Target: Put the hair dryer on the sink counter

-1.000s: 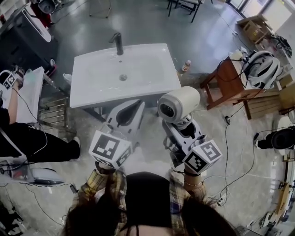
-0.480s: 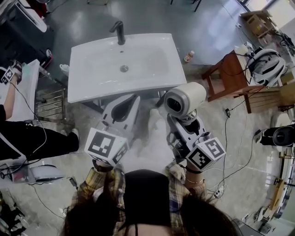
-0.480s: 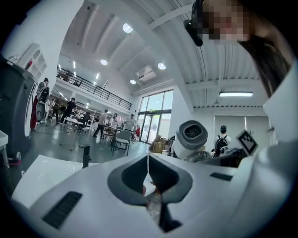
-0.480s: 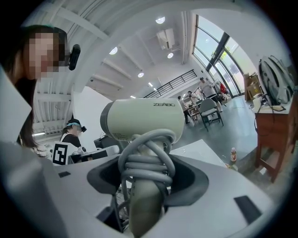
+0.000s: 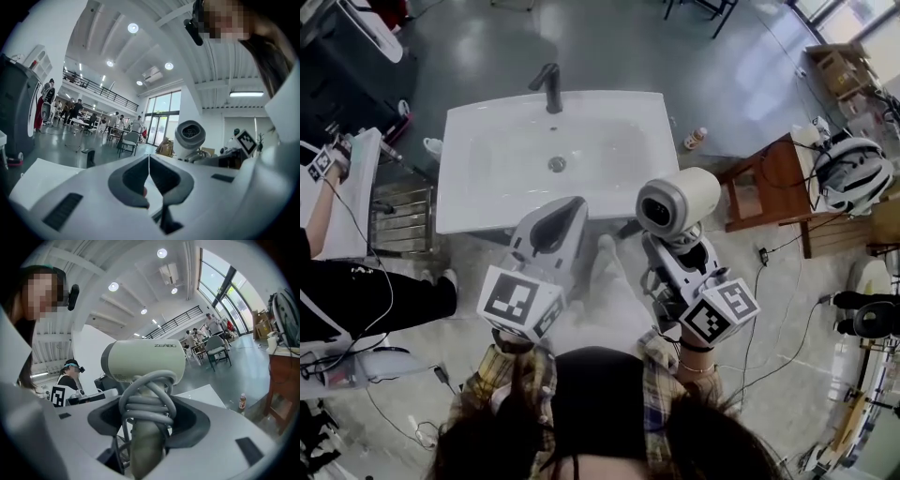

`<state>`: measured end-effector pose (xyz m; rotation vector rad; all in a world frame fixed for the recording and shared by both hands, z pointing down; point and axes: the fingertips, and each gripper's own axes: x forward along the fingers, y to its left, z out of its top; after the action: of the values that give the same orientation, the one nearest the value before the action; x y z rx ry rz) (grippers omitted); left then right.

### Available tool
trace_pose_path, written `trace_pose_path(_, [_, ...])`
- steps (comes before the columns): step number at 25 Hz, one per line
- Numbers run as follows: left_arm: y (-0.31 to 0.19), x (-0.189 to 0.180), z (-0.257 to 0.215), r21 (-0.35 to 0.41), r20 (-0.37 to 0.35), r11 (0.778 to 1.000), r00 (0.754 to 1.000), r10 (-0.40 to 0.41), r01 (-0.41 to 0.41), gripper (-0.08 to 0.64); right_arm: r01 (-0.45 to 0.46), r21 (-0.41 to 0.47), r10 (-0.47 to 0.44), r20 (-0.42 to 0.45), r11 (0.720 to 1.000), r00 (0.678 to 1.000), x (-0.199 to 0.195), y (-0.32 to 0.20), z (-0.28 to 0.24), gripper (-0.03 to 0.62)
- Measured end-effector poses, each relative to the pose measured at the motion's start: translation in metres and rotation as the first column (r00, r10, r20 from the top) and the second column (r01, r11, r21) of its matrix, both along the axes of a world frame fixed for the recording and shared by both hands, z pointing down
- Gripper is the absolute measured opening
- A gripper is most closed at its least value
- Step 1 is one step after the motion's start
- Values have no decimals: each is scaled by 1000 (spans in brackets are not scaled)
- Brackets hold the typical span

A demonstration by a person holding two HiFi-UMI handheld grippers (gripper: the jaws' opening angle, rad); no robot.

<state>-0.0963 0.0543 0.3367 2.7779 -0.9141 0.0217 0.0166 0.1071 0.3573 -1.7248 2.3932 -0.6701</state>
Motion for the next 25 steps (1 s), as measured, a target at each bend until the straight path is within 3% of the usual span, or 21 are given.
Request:
trace_pose_path(14, [-132, 91, -16, 12, 13, 997, 996, -83, 83, 18, 102, -13, -102, -9, 995, 995, 88, -140, -9, 276])
trace_pose_path(19, [-161, 118, -15, 57, 23, 992, 993, -113, 111, 18, 137, -9, -137, -15, 991, 990, 119, -172, -5, 276])
trace_pose_path(25, [-180, 141, -6, 58, 46, 988, 988, -145, 142, 18, 195, -23, -195, -13, 981, 981, 140, -200, 1, 276])
